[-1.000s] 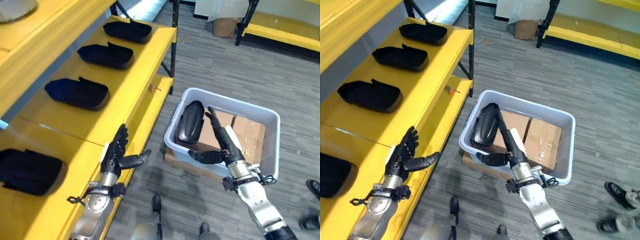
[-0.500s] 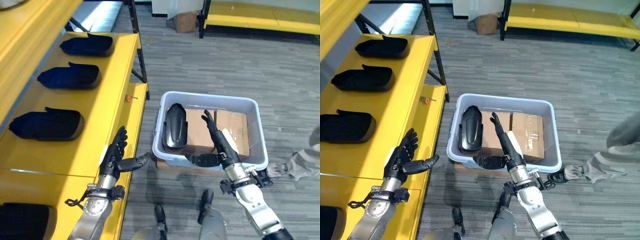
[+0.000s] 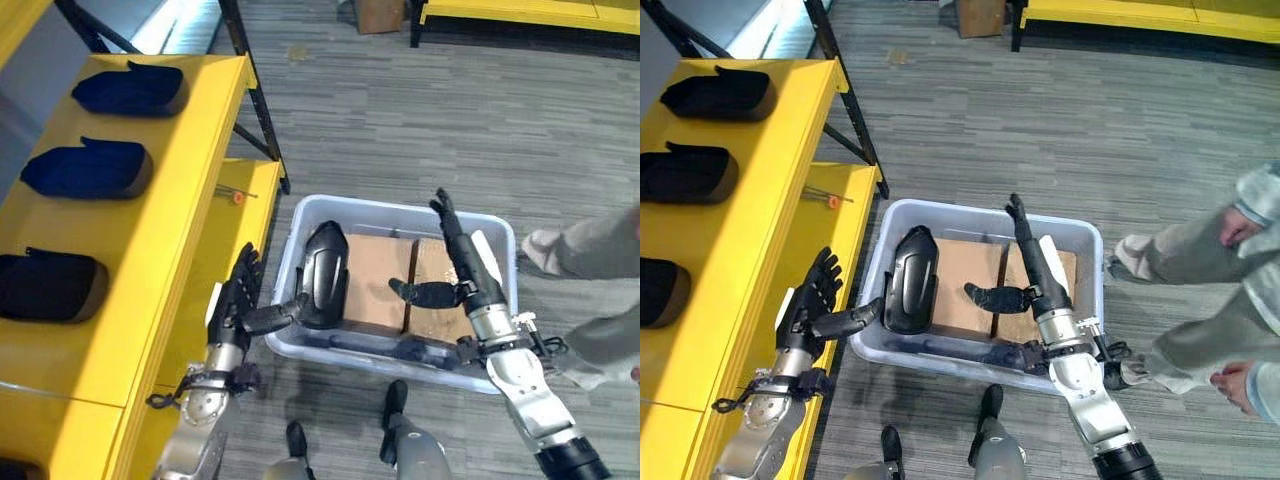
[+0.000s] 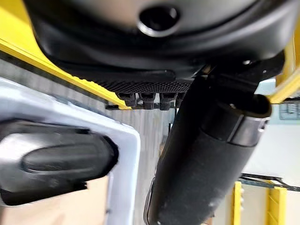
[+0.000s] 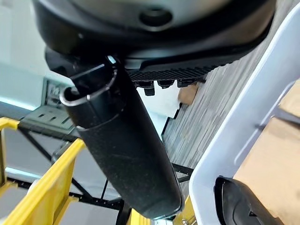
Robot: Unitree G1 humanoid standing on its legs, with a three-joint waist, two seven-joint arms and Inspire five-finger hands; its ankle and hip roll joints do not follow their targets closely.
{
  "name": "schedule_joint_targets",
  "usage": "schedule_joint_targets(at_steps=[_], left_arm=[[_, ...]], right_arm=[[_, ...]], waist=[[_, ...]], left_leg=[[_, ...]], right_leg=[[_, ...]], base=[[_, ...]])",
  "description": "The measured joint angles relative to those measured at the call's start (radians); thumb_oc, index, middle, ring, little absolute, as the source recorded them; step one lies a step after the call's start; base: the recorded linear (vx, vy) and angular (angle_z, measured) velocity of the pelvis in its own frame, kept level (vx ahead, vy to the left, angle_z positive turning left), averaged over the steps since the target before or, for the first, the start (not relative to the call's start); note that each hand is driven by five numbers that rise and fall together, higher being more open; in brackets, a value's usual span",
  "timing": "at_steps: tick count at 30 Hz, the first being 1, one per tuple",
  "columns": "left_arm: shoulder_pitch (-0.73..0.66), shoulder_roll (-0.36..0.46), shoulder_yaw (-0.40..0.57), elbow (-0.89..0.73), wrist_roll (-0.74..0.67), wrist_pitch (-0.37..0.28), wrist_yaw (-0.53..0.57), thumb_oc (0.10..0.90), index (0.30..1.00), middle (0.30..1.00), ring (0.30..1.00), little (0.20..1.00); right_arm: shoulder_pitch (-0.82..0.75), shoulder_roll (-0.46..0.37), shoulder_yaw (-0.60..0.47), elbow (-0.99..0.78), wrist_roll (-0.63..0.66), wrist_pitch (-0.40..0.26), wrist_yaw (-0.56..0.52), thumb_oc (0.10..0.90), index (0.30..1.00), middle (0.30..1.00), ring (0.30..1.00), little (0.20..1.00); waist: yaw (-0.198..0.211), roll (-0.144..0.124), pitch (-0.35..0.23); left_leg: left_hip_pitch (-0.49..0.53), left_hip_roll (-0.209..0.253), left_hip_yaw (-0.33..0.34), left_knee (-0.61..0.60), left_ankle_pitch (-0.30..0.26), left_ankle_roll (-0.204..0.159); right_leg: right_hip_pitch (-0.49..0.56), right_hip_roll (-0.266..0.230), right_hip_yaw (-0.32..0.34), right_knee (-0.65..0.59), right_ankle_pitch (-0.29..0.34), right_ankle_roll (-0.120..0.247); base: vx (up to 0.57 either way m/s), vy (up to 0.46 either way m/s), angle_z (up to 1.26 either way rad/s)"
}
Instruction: Move parts from the plastic box to the shelf.
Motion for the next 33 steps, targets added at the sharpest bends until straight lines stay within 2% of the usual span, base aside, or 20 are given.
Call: schedule_joint_targets(at_steps=[1,2,3,4,5,6,7,8,9,10,11,12,14,15,18,20,24,29,31,33], left_arm=[[-0.001,0.0,0.001,0.0,-0.003,0.0,0.001,0.9,1.0,1.0,1.0,1.0],[0.013,-0.004,0.005,0.0,-0.005,-0.003,0.004,0.9,1.0,1.0,1.0,1.0],[0.03,-0.004,0.004,0.0,-0.006,-0.004,0.002,0.9,1.0,1.0,1.0,1.0],[0.037,-0.003,0.002,0.0,-0.006,-0.004,-0.001,0.9,1.0,1.0,1.0,1.0],[0.038,-0.004,-0.001,0.002,-0.006,-0.005,-0.001,0.9,1.0,1.0,1.0,1.0],[0.027,-0.004,-0.001,0.011,-0.005,-0.007,-0.002,0.9,1.0,1.0,1.0,1.0],[0.021,-0.004,0.004,0.013,-0.006,-0.005,0.001,0.9,1.0,1.0,1.0,1.0],[0.028,-0.003,0.005,0.021,-0.006,-0.005,0.004,0.9,1.0,1.0,1.0,1.0],[0.04,-0.004,0.004,0.041,-0.006,0.005,0.0,0.9,1.0,1.0,1.0,1.0],[0.049,-0.009,0.005,0.042,-0.007,0.005,-0.001,0.9,1.0,1.0,1.0,1.0],[0.068,-0.02,0.004,0.041,-0.007,0.005,-0.003,0.9,1.0,1.0,1.0,1.0],[0.087,-0.036,-0.003,0.031,-0.007,0.005,-0.008,0.9,1.0,1.0,1.0,1.0],[0.054,-0.014,0.013,0.022,-0.007,0.005,-0.022,0.9,1.0,1.0,1.0,1.0],[0.038,0.03,0.019,0.02,-0.007,0.004,-0.023,0.9,1.0,1.0,1.0,1.0],[0.038,0.085,0.043,-0.002,-0.007,0.004,-0.022,0.9,1.0,1.0,1.0,1.0],[0.034,0.107,0.07,-0.014,-0.006,0.0,-0.02,0.9,1.0,1.0,1.0,1.0],[0.008,0.124,0.052,-0.047,-0.006,0.0,-0.02,0.9,1.0,1.0,1.0,1.0],[-0.036,0.142,0.033,-0.102,-0.006,0.0,-0.036,0.9,1.0,1.0,1.0,1.0],[-0.054,0.134,0.025,-0.101,-0.006,0.0,-0.031,0.9,1.0,1.0,1.0,1.0],[-0.076,0.132,0.021,-0.099,-0.006,0.0,-0.024,0.9,1.0,1.0,1.0,1.0]], right_arm=[[0.0,0.002,0.006,0.001,0.006,0.0,0.001,0.9,1.0,1.0,1.0,1.0],[-0.002,-0.001,0.017,0.003,0.015,-0.001,0.004,0.9,1.0,1.0,1.0,1.0],[-0.001,-0.001,0.016,0.003,0.016,-0.002,0.003,0.9,1.0,1.0,1.0,1.0],[-0.002,-0.001,0.009,0.004,0.017,-0.003,-0.002,0.9,1.0,1.0,1.0,1.0],[-0.003,0.0,-0.001,0.004,0.017,-0.005,-0.008,0.9,1.0,1.0,1.0,1.0],[-0.002,0.012,-0.022,0.008,0.017,-0.011,-0.012,0.9,1.0,1.0,1.0,1.0],[-0.006,0.02,-0.03,0.008,0.03,-0.012,-0.03,0.9,1.0,1.0,1.0,1.0],[-0.011,0.03,-0.033,0.007,0.036,-0.014,-0.034,0.9,1.0,1.0,1.0,1.0],[-0.009,0.03,-0.034,0.006,0.037,-0.016,-0.046,0.9,1.0,1.0,1.0,1.0],[-0.008,0.028,-0.036,0.001,0.036,-0.016,-0.041,0.9,1.0,1.0,1.0,1.0],[-0.008,0.019,-0.036,0.0,0.036,-0.016,-0.037,0.9,1.0,1.0,1.0,1.0],[0.007,-0.012,-0.046,-0.011,0.035,-0.022,-0.037,0.9,1.0,1.0,1.0,1.0],[0.056,0.007,-0.053,-0.019,0.035,-0.023,-0.041,0.9,1.0,1.0,1.0,1.0],[0.076,0.022,-0.038,-0.019,0.03,-0.021,-0.026,0.9,1.0,1.0,1.0,1.0],[0.074,0.025,-0.022,-0.039,-0.007,-0.02,-0.023,0.9,1.0,1.0,1.0,1.0],[0.035,0.014,-0.022,-0.042,-0.056,-0.018,-0.026,0.9,1.0,1.0,1.0,1.0],[-0.082,-0.084,-0.023,-0.037,-0.127,-0.008,-0.037,0.9,1.0,1.0,1.0,1.0],[-0.254,-0.373,0.024,0.018,-0.292,0.011,-0.038,0.9,1.0,1.0,1.0,1.0],[-0.321,-0.343,0.023,0.071,-0.322,0.052,-0.053,0.9,1.0,1.0,1.0,1.0],[-0.363,-0.357,0.055,0.081,-0.366,0.071,-0.048,0.9,1.0,1.0,1.0,1.0]], waist=[[0.013,-0.003,0.003],[0.042,-0.007,0.008],[0.047,-0.015,0.013],[0.047,-0.01,0.012],[0.044,-0.021,0.024],[0.039,-0.023,0.029],[0.05,-0.039,0.041],[0.062,-0.045,0.052],[0.053,-0.037,0.058],[0.055,-0.026,0.063],[0.061,-0.001,0.066],[0.043,0.058,0.067],[0.042,-0.009,0.07],[0.062,-0.042,0.067],[0.084,-0.051,0.067],[0.099,-0.06,0.07],[0.098,-0.081,0.084],[0.087,-0.095,0.143],[0.082,-0.097,0.173],[0.081,-0.093,0.217]], left_leg=[[-0.033,0.0,-0.028,0.076,-0.001,-0.001],[-0.103,0.011,-0.095,0.205,-0.008,-0.024],[-0.111,0.032,-0.102,0.182,-0.026,-0.029],[-0.104,0.067,-0.088,0.102,-0.023,-0.031],[-0.113,0.1,-0.093,0.054,-0.026,-0.041],[-0.143,0.141,-0.099,0.012,-0.03,-0.061],[-0.134,0.185,-0.084,-0.089,-0.011,-0.061],[-0.155,0.227,-0.089,-0.105,0.006,-0.066],[-0.151,0.251,-0.085,-0.168,0.04,-0.065],[-0.12,0.238,-0.074,-0.186,0.041,-0.063],[-0.064,0.214,-0.054,-0.202,0.056,-0.038],[-0.028,0.208,-0.041,-0.194,0.079,-0.076],[-0.03,0.097,-0.024,-0.192,0.063,-0.048],[-0.032,0.048,0.001,-0.168,0.048,-0.028],[-0.032,0.018,0.018,-0.168,0.039,-0.012],[-0.04,0.016,0.022,-0.165,0.036,-0.009],[-0.102,0.024,0.022,-0.131,0.033,-0.012],[-0.185,0.05,0.016,-0.074,0.032,-0.016],[-0.208,0.066,0.016,-0.07,0.038,-0.023],[-0.211,0.07,0.018,-0.07,0.041,-0.026]], right_leg=[[-0.001,0.0,0.008,0.006,-0.005,-0.013],[0.009,-0.002,0.023,0.004,-0.014,-0.032],[0.014,0.003,0.023,0.0,-0.02,-0.04],[0.014,0.014,0.019,0.002,-0.029,-0.05],[0.016,0.018,0.045,0.003,-0.048,-0.054],[0.014,0.022,0.038,0.002,-0.059,-0.039],[0.001,0.03,0.043,0.007,-0.059,-0.046],[0.0,0.035,0.061,0.015,-0.056,-0.037],[0.002,0.035,0.078,0.01,-0.052,-0.014],[0.012,0.037,0.1,0.006,-0.036,0.008],[0.027,0.039,0.127,-0.002,-0.016,0.029],[0.053,0.048,0.13,-0.015,-0.004,0.069],[0.055,-0.049,0.152,-0.034,0.019,0.097],[0.053,-0.105,0.149,-0.032,0.039,0.106],[0.044,-0.136,0.143,-0.036,0.068,0.107],[0.036,-0.137,0.144,-0.039,0.068,0.112],[-0.008,-0.129,0.144,-0.04,0.054,0.132],[-0.072,-0.109,0.143,-0.03,0.068,0.127],[-0.098,-0.097,0.147,-0.03,0.076,0.118],[-0.104,-0.09,0.149,-0.03,0.08,0.115]], base=[[0.07,-0.003,-0.26],[0.08,0.021,-0.27],[0.16,0.143,-0.19],[0.14,0.15,-0.03],[0.14,0.147,0.17],[0.12,0.141,0.02],[0.13,0.15,-0.2],[0.27,0.35,-0.59],[0.2,0.247,-0.67],[0.19,0.26,-0.83],[0.08,0.131,-0.79],[0.14,0.263,-0.43],[0.12,0.275,0.06],[0.05,0.164,0.0],[-0.02,0.093,-0.05],[-0.03,0.075,-0.05],[-0.04,0.019,-0.03],[-0.08,-0.021,-0.05],[-0.07,-0.071,-0.11],[-0.06,-0.07,-0.1]])
